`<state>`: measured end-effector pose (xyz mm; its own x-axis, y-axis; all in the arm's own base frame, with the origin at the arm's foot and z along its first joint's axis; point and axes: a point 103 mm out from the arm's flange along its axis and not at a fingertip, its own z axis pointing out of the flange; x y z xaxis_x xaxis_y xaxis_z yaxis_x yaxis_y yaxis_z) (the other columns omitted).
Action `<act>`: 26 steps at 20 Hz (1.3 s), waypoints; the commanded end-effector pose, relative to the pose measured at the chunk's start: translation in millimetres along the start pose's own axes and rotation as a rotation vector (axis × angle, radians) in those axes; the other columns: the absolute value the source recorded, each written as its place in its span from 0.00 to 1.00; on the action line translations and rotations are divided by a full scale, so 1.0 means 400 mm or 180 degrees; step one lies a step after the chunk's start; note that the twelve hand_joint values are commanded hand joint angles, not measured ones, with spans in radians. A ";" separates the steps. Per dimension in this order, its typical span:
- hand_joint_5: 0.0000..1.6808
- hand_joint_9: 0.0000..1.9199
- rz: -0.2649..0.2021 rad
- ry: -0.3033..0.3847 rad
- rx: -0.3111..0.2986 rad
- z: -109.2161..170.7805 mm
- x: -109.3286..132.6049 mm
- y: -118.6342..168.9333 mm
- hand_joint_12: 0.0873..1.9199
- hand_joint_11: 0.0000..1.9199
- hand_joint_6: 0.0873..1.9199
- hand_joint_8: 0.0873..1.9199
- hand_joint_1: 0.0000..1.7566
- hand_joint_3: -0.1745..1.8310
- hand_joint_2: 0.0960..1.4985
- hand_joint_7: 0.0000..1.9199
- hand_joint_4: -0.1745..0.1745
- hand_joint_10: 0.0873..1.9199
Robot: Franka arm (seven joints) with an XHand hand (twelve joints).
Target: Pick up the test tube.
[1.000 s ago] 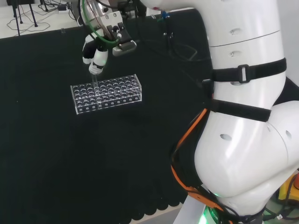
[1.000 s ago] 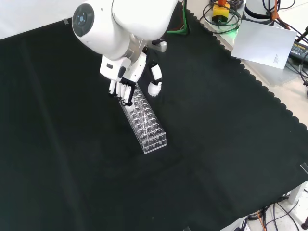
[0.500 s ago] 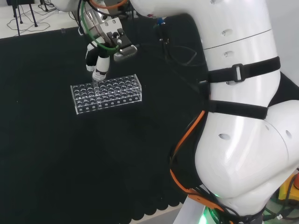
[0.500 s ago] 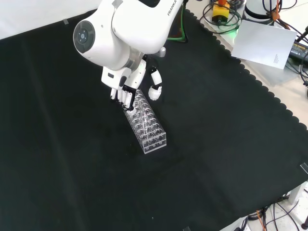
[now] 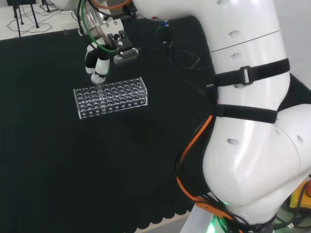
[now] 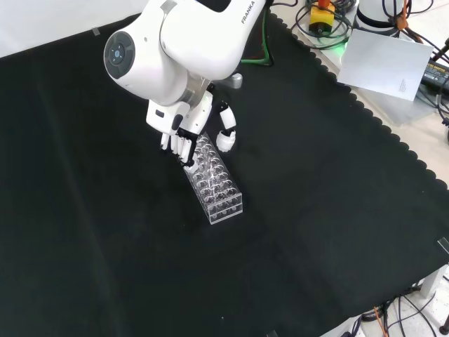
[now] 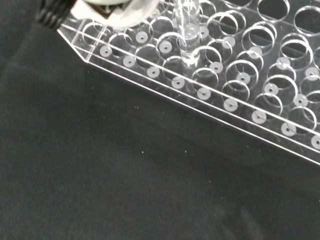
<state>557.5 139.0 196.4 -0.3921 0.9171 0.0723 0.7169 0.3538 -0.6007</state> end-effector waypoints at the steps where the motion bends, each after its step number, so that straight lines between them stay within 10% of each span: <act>1: 0.26 0.34 0.0098 -0.0021 -0.0101 -0.008 0.010 0.008 0.74 0.18 0.41 0.45 0.55 0.46 0.38 0.42 0.00 0.44; 26: 0.44 0.53 0.0423 0.0245 -0.0315 -0.007 0.037 0.025 0.69 0.34 0.46 0.42 0.63 0.47 0.29 0.62 0.00 0.37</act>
<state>561.1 155.4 194.5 -0.2686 0.9605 0.0723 0.8014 0.2645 -0.5364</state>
